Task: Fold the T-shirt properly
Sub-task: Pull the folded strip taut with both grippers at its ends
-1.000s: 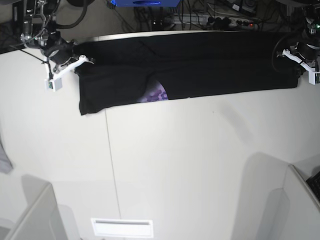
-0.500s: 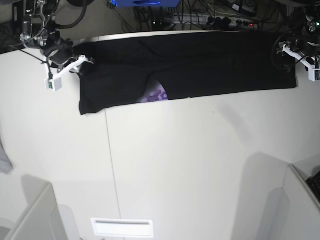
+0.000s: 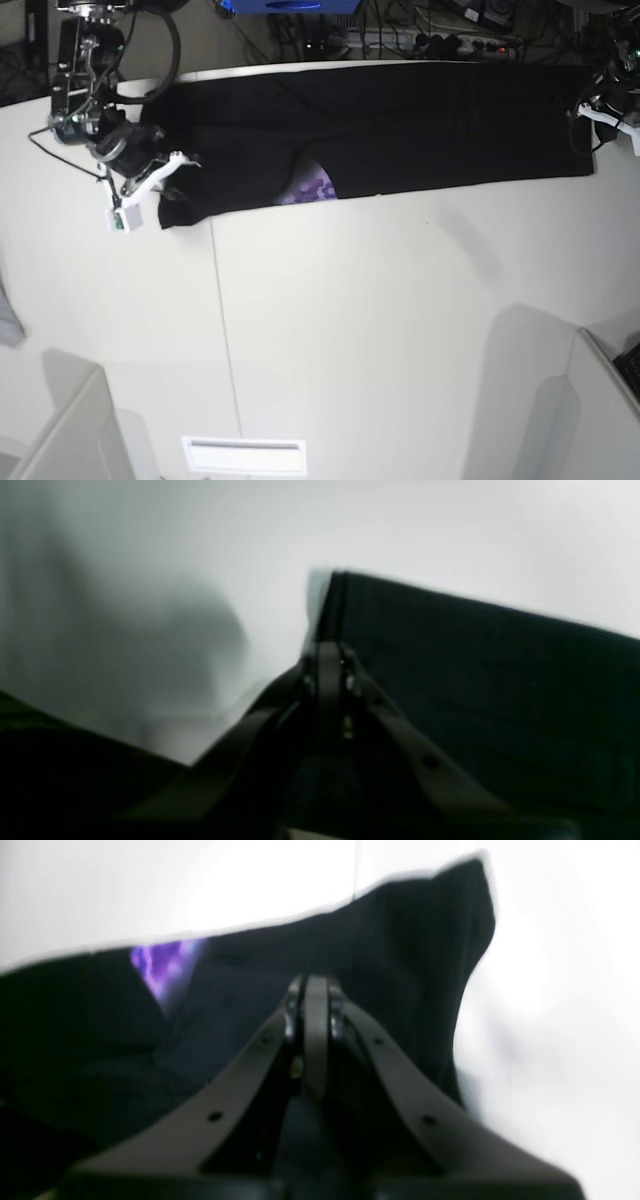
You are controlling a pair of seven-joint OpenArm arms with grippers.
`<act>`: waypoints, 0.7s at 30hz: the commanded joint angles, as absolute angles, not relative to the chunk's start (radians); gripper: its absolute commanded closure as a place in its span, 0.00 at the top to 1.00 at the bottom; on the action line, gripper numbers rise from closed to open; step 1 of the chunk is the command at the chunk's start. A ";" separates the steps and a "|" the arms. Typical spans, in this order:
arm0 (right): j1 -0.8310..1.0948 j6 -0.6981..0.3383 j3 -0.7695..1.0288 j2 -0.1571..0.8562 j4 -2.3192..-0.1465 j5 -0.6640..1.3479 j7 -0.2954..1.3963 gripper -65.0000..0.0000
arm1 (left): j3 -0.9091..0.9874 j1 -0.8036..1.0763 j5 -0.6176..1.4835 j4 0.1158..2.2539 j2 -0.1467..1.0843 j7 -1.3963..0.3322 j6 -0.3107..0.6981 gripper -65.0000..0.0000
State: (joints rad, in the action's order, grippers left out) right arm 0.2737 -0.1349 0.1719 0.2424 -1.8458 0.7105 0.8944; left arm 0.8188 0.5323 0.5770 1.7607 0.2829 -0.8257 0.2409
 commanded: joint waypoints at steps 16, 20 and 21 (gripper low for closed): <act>0.074 -0.137 0.180 0.289 -1.431 0.716 0.748 0.00 | 0.671 0.361 0.579 1.521 0.306 -0.809 0.237 0.00; 0.031 -0.137 0.182 0.289 -1.403 0.716 0.748 0.00 | 0.670 0.302 0.579 1.529 0.306 -0.817 0.236 0.00; 0.027 -0.137 0.182 0.289 -1.411 0.716 0.748 0.00 | 0.674 0.295 0.579 1.529 0.306 -0.817 0.236 0.00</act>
State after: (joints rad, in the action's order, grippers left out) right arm 0.0399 -0.1356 0.1749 0.2745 -1.3914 0.7052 0.7597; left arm 0.6647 0.2981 0.5728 1.5154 0.2874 -0.8288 0.2337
